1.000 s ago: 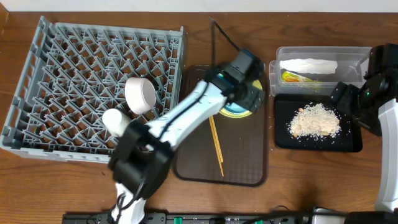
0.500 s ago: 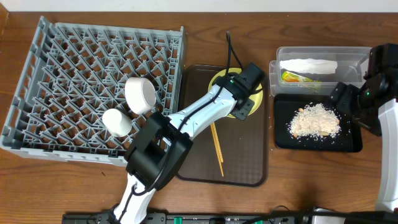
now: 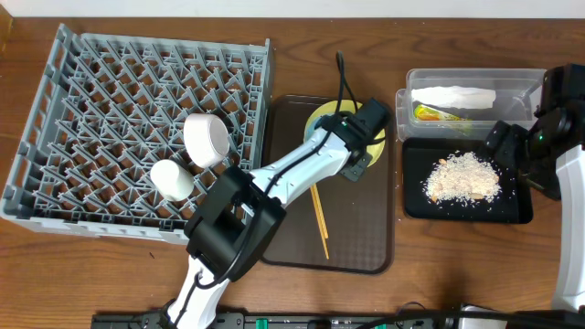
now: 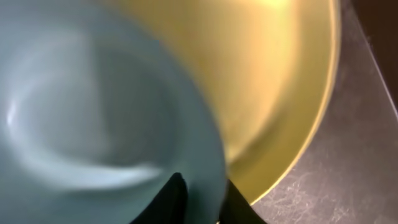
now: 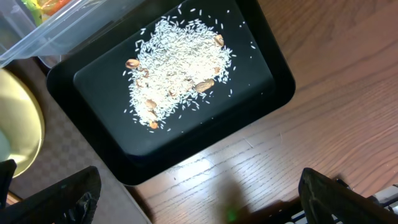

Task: Sort waste into correct bins and load items into the dishwasher
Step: 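Reach the left gripper to the blue bowl on the yellow plate and grasp it, then lift the blue bowl and carry it over the dish rack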

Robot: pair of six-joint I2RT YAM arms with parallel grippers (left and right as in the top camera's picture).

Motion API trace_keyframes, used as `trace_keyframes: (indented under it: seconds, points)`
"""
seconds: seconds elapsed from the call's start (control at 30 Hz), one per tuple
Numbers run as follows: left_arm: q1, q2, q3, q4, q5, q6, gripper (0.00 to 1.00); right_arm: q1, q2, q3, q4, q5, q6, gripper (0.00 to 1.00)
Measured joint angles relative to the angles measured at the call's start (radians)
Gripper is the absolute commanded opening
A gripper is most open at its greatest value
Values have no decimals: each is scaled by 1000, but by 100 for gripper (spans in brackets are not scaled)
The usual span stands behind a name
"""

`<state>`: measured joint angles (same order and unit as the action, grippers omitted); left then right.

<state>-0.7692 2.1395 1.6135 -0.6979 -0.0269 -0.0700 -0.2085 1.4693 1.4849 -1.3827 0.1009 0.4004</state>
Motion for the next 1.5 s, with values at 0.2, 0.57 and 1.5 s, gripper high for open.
trace_keyframes:
  seconds: [0.2,0.57,1.5]
  points:
    - [0,-1,-1,3,-11,5,8,0,0,0,-1,0,0,99]
    - [10,-162,-3,-2,-6,23,8,0,0,0,-5,0,0,99]
    - [856,-324,-3,168,1134,70,8,0,0,0,-21,0,0,99]
